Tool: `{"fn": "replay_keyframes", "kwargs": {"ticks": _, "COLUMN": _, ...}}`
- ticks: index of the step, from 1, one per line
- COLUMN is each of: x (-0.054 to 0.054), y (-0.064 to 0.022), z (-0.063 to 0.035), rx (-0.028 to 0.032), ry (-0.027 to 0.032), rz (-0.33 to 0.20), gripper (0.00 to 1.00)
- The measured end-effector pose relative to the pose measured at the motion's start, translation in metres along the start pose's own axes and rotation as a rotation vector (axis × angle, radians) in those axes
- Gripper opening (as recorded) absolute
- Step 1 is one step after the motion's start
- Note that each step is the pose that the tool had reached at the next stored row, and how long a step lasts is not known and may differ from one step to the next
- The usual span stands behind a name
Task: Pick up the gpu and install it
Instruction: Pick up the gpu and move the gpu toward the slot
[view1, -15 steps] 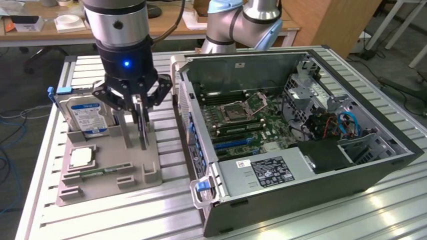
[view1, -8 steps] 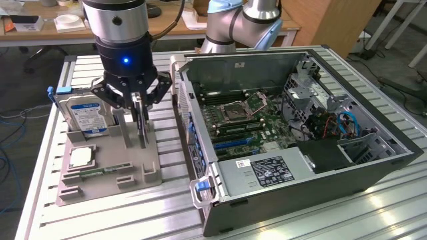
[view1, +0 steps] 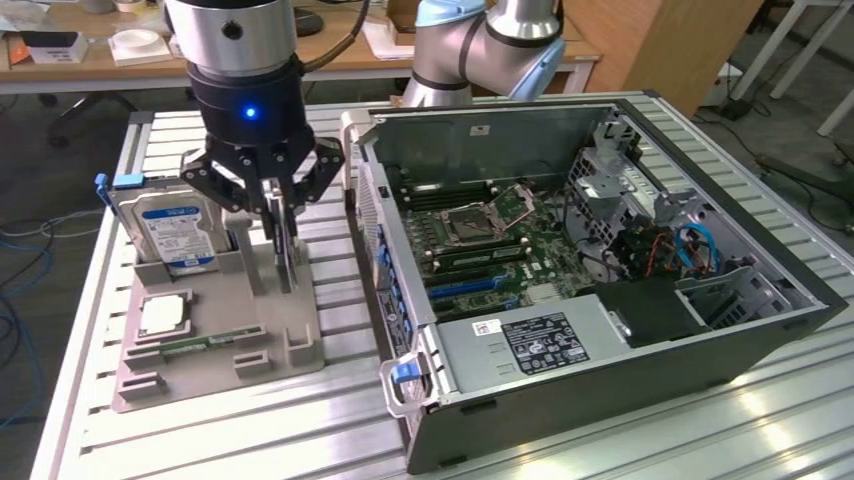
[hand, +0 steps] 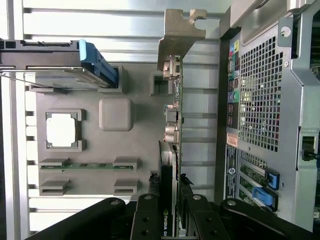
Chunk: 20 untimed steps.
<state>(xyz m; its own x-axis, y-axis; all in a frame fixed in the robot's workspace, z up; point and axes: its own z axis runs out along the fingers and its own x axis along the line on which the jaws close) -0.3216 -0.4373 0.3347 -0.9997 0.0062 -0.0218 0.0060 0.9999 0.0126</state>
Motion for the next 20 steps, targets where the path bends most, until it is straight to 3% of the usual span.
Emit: {"fn": "replay_keyframes", "kwargs": {"ticks": 20, "x": 0.000, "y": 0.0002, "z": -0.0142, "rx": -0.0002, "ry": -0.0001, "rz": 0.000, "gripper": 0.26}}
